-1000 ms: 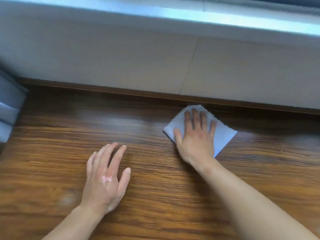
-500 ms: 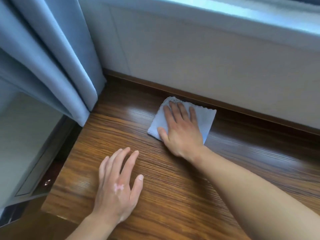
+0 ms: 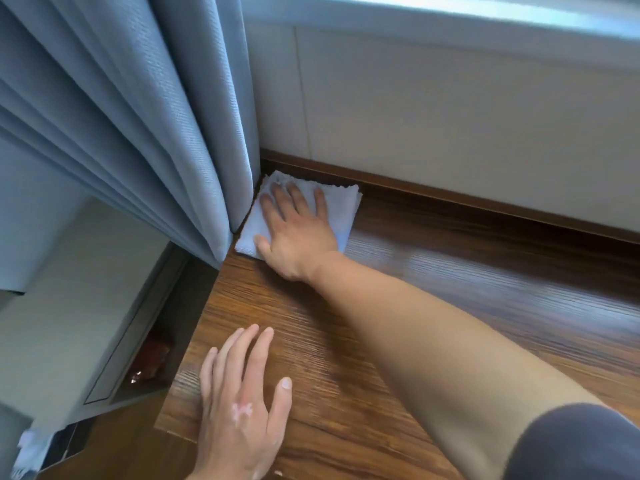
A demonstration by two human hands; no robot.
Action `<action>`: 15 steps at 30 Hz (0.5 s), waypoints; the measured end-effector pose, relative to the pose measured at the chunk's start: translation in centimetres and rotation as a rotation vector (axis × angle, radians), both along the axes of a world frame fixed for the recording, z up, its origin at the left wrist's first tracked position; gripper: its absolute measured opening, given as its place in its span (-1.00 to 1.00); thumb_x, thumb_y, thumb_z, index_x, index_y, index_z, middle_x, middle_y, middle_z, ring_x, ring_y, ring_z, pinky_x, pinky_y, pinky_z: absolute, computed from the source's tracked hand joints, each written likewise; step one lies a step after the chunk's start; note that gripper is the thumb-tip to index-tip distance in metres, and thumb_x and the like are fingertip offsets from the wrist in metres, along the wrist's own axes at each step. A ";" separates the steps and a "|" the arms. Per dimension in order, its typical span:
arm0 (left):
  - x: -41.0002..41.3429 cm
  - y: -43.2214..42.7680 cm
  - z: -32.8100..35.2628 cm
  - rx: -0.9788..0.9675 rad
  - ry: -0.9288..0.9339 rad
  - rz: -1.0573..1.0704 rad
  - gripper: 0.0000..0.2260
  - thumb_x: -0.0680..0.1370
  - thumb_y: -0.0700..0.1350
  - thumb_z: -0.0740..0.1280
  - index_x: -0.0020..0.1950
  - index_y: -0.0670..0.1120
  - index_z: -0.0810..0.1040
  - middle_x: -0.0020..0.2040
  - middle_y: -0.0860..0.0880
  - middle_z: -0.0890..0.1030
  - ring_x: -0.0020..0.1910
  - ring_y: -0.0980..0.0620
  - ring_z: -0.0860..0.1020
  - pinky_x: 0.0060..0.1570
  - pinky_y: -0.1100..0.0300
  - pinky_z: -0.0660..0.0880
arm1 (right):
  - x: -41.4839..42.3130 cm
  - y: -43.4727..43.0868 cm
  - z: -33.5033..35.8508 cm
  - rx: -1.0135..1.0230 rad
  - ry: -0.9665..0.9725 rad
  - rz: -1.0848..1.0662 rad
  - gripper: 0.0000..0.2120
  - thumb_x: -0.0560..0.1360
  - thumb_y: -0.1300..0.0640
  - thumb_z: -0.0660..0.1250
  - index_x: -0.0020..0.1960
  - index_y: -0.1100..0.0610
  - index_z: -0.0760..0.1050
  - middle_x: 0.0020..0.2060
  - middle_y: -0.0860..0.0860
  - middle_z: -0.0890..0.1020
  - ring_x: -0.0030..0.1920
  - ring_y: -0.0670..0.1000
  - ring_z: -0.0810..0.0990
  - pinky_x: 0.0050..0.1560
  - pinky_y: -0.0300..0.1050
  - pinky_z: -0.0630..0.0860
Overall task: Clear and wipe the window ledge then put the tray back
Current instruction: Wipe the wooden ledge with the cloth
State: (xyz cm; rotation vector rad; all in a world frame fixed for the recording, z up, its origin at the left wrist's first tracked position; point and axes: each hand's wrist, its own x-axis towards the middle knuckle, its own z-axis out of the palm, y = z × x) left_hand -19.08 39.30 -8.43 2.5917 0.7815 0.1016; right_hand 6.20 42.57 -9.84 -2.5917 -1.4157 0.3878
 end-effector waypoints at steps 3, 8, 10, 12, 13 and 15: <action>-0.9 0.0 -0.2 0.035 -0.004 0.001 -0.45 0.52 0.10 0.21 0.48 -0.04 0.45 0.46 -0.04 0.46 0.49 -0.08 0.37 0.48 -0.19 0.18 | -2.6 0.2 -0.2 0.011 -0.019 0.066 -0.32 0.61 -0.21 0.02 0.65 0.05 0.06 0.66 0.07 0.07 0.65 0.15 -0.07 0.53 0.39 -0.23; -1.0 -1.0 0.3 0.089 -0.060 -0.035 -0.46 0.49 0.08 0.23 0.43 -0.10 0.50 0.43 -0.11 0.47 0.44 -0.15 0.41 0.43 -0.25 0.25 | -6.0 -4.7 -0.3 0.001 -0.004 0.222 -0.33 0.64 -0.24 -0.03 0.67 0.01 -0.01 0.67 0.02 0.00 0.65 0.12 -0.13 0.53 0.37 -0.27; 0.0 -1.4 0.6 0.071 -0.079 -0.102 -0.45 0.53 0.11 0.22 0.47 -0.10 0.45 0.47 -0.12 0.42 0.45 -0.18 0.40 0.45 -0.23 0.22 | -6.5 -8.0 -0.5 -0.013 -0.009 0.234 -0.33 0.64 -0.28 -0.05 0.67 -0.03 -0.02 0.67 0.01 -0.02 0.65 0.11 -0.16 0.53 0.35 -0.29; 1.7 -1.9 0.8 0.047 -0.083 -0.195 -0.44 0.63 0.21 0.11 0.52 -0.08 0.36 0.52 -0.13 0.35 0.52 -0.17 0.32 0.51 -0.17 0.14 | -6.6 -11.4 -0.7 0.008 0.006 0.196 -0.33 0.63 -0.29 -0.07 0.66 -0.05 0.02 0.67 0.00 0.01 0.66 0.10 -0.13 0.55 0.33 -0.32; 2.9 -2.2 0.8 0.034 -0.086 -0.243 -0.42 0.65 0.25 0.05 0.54 -0.08 0.33 0.56 -0.14 0.32 0.57 -0.14 0.26 0.54 -0.14 0.10 | -6.4 -13.1 -0.7 0.007 0.021 0.174 -0.33 0.61 -0.29 -0.10 0.66 -0.06 0.04 0.67 0.00 0.01 0.66 0.10 -0.12 0.55 0.32 -0.32; 5.9 -3.2 0.6 0.009 -0.103 -0.333 -0.38 0.66 0.27 0.03 0.58 -0.10 0.28 0.60 -0.15 0.26 0.63 -0.07 0.14 0.56 -0.09 0.07 | -5.9 -16.5 -0.6 -0.025 0.041 0.153 -0.27 0.57 -0.32 -0.17 0.67 -0.05 0.02 0.68 0.02 -0.05 0.66 0.08 -0.17 0.56 0.30 -0.29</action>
